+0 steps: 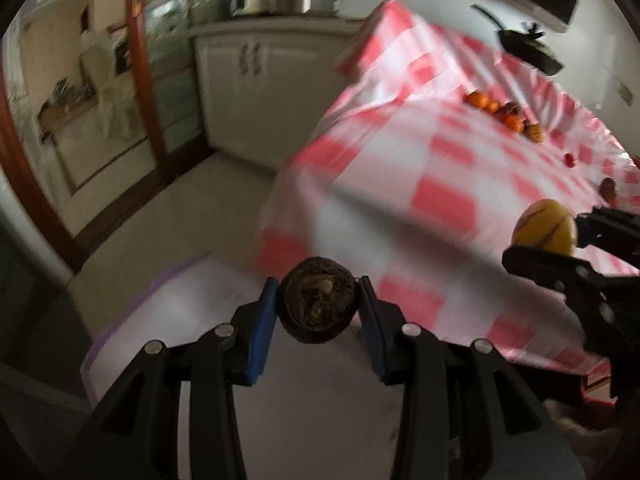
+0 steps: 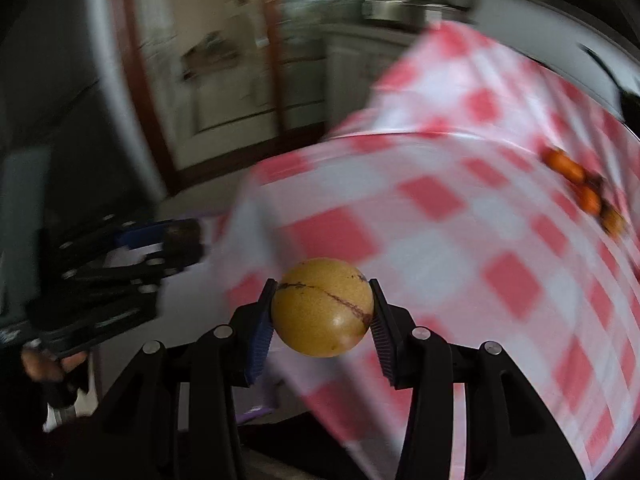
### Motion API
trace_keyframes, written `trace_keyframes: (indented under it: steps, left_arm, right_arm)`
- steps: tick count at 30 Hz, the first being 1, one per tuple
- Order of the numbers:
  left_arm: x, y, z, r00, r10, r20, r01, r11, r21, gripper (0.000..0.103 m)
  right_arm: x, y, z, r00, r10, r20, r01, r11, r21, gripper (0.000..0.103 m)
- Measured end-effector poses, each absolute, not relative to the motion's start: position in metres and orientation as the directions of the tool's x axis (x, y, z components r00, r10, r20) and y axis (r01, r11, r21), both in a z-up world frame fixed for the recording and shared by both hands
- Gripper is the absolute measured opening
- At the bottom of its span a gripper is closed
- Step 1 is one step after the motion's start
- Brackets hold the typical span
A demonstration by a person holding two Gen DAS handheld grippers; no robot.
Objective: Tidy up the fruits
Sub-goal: 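Carry both held fruits to the white box and open both tools, then move both empty tools back to the table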
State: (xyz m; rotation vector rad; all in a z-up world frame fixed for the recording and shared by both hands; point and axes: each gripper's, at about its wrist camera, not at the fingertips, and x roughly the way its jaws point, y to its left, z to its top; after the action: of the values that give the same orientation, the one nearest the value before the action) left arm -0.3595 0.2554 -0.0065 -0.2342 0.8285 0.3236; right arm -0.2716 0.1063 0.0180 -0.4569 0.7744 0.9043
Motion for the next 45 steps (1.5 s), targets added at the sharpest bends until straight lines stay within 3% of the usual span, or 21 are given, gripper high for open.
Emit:
trace_keyframes:
  steps: [9, 16, 21, 24, 27, 33, 35, 40, 45]
  left_arm:
    - [-0.375, 0.301, -0.097, 0.407, 0.173, -0.897, -0.529, 0.845, -0.078, 0.041]
    - [-0.395, 0.342, -0.149, 0.24, 0.159, -0.957, -0.661, 0.749, -0.042, 0.042]
    - [-0.405, 0.356, -0.174, 0.154, 0.158, -0.975, -0.698, 0.716, 0.006, 0.059]
    - [-0.407, 0.359, -0.177, 0.146, 0.148, -0.978, -0.703, 0.711, 0.002, 0.07]
    - [-0.417, 0.364, -0.176, 0.157, 0.154, -0.976, -0.73, 0.683, -0.01, 0.073]
    - [-0.442, 0.383, -0.152, 0.202, 0.259, -0.945, -0.795, 0.607, -0.003, 0.09]
    - [-0.441, 0.389, -0.149, 0.17, 0.304, -0.937, -0.796, 0.604, 0.051, 0.101]
    - [-0.446, 0.401, -0.149, 0.161, 0.316, -0.935, -0.816, 0.576, 0.054, 0.101]
    - [-0.437, 0.397, -0.139, 0.152, 0.379, -0.913, -0.811, 0.576, 0.104, 0.101]
  right_arm:
    - [-0.334, 0.184, -0.054, 0.215, 0.446, -0.869, -0.961, 0.254, -0.107, 0.045]
    - [-0.342, 0.229, -0.12, 0.14, 0.322, -0.936, -0.981, 0.174, -0.087, 0.045]
    - [-0.338, 0.25, -0.152, 0.105, 0.242, -0.965, -0.983, 0.169, -0.065, 0.045]
    - [-0.35, 0.258, -0.156, 0.15, 0.249, -0.957, -0.987, 0.099, -0.129, 0.046]
    - [-0.358, 0.264, -0.156, 0.145, 0.257, -0.956, -0.988, 0.082, -0.127, 0.045]
    - [-0.376, 0.274, -0.152, 0.135, 0.284, -0.949, -0.99, -0.003, -0.142, 0.046]
    - [-0.386, 0.277, -0.156, 0.142, 0.277, -0.95, -0.986, -0.044, -0.161, 0.046]
    - [-0.399, 0.285, -0.16, 0.139, 0.247, -0.959, -0.981, -0.1, -0.168, 0.08]
    - [-0.39, 0.29, -0.151, 0.135, 0.245, -0.96, -0.983, -0.087, -0.16, 0.082]
